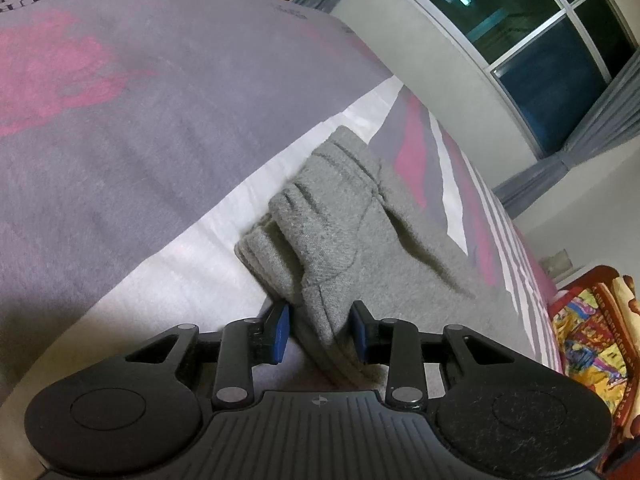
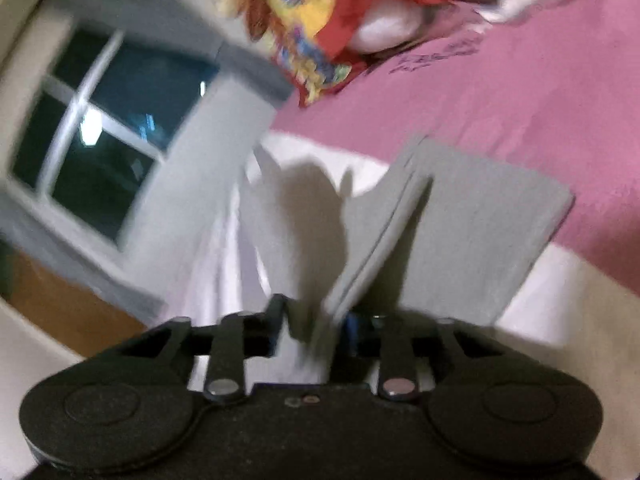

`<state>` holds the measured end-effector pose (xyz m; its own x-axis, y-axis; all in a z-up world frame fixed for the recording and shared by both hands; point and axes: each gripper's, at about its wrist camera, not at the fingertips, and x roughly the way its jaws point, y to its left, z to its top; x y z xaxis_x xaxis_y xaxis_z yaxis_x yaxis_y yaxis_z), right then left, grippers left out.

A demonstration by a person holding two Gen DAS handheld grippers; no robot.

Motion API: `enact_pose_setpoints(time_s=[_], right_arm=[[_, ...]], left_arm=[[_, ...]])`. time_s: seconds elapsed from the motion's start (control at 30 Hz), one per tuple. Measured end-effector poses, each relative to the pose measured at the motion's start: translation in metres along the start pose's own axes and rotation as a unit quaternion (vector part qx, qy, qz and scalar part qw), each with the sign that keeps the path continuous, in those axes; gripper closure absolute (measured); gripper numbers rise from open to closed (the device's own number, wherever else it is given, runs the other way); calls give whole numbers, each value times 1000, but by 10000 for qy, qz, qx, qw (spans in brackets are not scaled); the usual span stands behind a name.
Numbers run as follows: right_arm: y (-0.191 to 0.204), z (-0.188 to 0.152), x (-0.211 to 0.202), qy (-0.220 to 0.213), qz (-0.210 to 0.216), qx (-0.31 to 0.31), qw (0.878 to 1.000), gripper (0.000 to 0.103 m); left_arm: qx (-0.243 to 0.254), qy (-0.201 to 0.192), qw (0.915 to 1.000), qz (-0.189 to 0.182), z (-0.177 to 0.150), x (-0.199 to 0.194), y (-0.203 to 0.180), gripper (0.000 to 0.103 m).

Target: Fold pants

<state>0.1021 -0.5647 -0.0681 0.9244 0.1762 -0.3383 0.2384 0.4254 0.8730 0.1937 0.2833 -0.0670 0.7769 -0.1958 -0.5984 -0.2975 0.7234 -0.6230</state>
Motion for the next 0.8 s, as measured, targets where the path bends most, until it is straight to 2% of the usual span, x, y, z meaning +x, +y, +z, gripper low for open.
enact_pose_setpoints(time_s=[0.07,0.17,0.2,0.23,0.3,0.37,0.43,0.5,0.53,0.6,0.63,0.73,0.8], right_arm=[[-19,15,8,-31,200,644,9977,68],[-37,27,20,-70,324,1305,9909,81],[-35,28,20,-126,161,1226,9922,98],[-21,30,17,-211,5,791,9966,98],[9,29,7,-358,59,60,9993,99],[32,25,-15,-615,201,-429,9970,99],[42,24,-31,-814,58,-723,9940,99],[35,22,-36,-842,-374,-831,9923,99],[24,20,-32,-711,-826,-802,9908,99],[3,17,-18,-297,-1419,-565,9878,99],[-7,15,-14,-186,-1493,-456,9876,99],[-1,12,-20,-313,-1385,-510,9886,99],[10,10,-30,-483,-1120,-613,9906,99]], left_arm=[[-14,-29,10000,0,-1,0,0,69],[-19,-20,10000,6,-2,-1,1,69],[-21,-11,10000,8,-2,-1,1,69],[-15,-3,10000,12,-1,0,1,69],[14,0,10000,15,-1,0,1,69],[18,-10,10000,10,-1,0,1,69],[34,-32,10000,-1,-2,0,1,69],[26,-50,10000,-17,-3,0,2,69],[25,-52,10000,-19,-3,0,2,69],[33,-39,10000,-11,-3,0,3,69],[39,-22,10000,-4,-3,0,3,69],[76,17,10000,20,-2,0,2,69],[87,33,10000,17,-1,0,2,69]])
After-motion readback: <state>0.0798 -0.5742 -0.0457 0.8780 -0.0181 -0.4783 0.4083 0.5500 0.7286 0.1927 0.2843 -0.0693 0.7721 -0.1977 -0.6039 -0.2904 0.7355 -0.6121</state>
